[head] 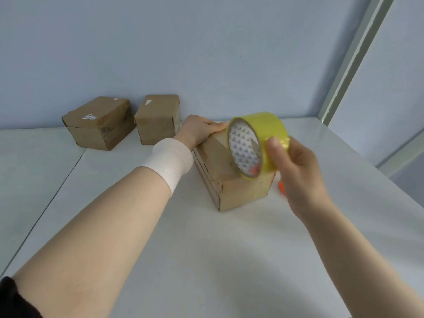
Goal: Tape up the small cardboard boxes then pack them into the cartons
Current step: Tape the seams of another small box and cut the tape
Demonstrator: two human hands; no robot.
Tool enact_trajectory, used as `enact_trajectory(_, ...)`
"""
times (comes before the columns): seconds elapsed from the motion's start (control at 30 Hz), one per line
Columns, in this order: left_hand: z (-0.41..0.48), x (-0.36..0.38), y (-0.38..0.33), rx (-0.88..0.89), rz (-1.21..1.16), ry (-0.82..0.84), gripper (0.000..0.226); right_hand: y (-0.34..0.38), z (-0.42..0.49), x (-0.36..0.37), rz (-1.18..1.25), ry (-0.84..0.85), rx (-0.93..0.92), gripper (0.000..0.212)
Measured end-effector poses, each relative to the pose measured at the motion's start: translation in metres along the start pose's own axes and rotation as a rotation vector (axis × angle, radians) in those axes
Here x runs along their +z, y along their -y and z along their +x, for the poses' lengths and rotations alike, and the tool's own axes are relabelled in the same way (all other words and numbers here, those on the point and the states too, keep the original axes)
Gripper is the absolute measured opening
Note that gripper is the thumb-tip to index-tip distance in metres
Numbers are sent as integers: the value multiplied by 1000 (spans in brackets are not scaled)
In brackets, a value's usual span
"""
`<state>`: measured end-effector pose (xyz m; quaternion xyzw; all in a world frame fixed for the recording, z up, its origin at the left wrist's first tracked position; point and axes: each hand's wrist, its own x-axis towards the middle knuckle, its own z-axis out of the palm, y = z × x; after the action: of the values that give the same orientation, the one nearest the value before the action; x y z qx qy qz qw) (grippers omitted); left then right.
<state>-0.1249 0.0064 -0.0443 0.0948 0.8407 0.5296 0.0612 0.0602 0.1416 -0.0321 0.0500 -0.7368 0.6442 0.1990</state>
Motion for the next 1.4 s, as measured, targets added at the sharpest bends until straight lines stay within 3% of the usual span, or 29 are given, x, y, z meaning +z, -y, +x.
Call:
enact_trajectory(0.1, -3, -1, 0, 20, -26, 30, 25, 4, -31, -9, -58, -110, 32, 41)
enact_trajectory(0.27, -5, 1, 0, 19, -7, 6, 23, -6, -72, -11, -69, -111, 287, 51)
enact_trajectory(0.37, -10, 0, -3, 73, 69, 13, 26, -11, -69, -2, -110, -73, 349, 53)
enact_trajectory(0.5, -19, -3, -22, 290, 604, 35, 51, -15, -62, 8, -126, -77, 349, 32)
enact_trajectory(0.63, -46, 9, -19, 470, 771, 238, 64, -17, -62, 8, -80, -84, 357, 28)
enact_trajectory(0.73, -50, 10, -21, 420, 980, 376, 62, -17, -62, 8, -78, -78, 357, 28)
enact_trajectory(1.23, -68, 32, -33, 552, 1048, 497, 67, -23, -60, 8, -25, -80, 360, 21)
enact_trajectory(1.4, -98, 20, -15, 534, 946, 368, 78, -26, -58, 6, 5, -87, 330, 22)
